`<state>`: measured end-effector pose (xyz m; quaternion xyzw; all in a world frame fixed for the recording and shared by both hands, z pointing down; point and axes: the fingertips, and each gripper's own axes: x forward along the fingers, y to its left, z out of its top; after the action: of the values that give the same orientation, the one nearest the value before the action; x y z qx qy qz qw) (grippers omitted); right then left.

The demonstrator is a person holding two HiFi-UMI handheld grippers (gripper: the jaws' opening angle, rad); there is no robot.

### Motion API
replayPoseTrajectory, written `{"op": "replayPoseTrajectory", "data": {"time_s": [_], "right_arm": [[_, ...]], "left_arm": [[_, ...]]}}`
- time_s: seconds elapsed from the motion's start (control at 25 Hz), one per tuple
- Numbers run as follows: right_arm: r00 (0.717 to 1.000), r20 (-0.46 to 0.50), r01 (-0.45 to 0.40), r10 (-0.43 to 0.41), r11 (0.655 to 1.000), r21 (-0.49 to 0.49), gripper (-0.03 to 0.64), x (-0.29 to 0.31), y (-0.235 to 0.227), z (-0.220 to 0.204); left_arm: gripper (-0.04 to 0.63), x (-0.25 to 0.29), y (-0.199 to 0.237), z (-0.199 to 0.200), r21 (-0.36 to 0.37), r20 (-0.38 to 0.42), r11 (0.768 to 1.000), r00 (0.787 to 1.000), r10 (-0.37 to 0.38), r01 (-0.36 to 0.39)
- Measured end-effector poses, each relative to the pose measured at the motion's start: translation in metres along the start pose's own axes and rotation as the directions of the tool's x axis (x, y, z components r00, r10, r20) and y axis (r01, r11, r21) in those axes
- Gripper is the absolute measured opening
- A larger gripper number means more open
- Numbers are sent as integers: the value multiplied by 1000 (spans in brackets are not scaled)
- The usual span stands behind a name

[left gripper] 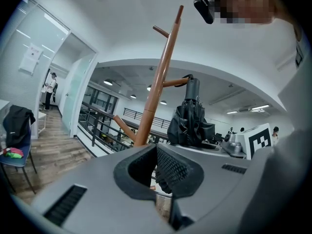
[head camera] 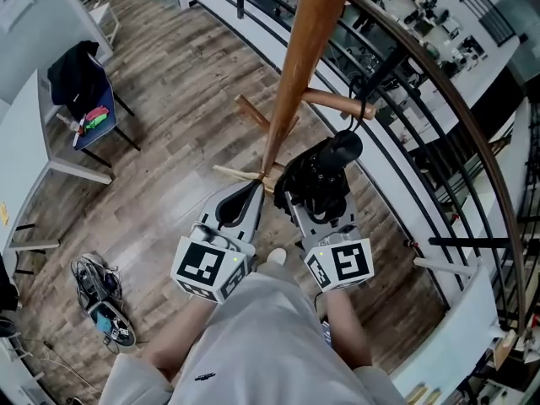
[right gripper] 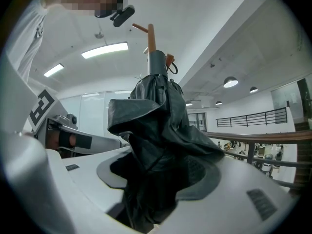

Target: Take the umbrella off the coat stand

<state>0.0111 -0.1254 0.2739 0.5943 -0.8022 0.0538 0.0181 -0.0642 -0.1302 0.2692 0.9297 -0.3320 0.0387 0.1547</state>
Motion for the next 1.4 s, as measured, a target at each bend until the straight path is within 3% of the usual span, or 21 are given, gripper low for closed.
{"op": "replayPoseTrajectory", "data": {"time_s": [0.76, 1.16, 1.4], "right_arm": [[983, 49, 174, -175, 984, 25, 270, -88, -48, 20], [962, 36, 267, -269, 962, 52, 270, -179, -91, 0], [957, 7, 289, -290, 955, 67, 271, -190, -103, -20]], "left_arm": [[20, 21, -79, 7, 36, 12, 980, 980, -197, 196], [20, 25, -153, -16, 48, 0, 961, 962, -274, 274], [20, 35, -156, -30, 45, -15, 954, 955, -295, 296]]}}
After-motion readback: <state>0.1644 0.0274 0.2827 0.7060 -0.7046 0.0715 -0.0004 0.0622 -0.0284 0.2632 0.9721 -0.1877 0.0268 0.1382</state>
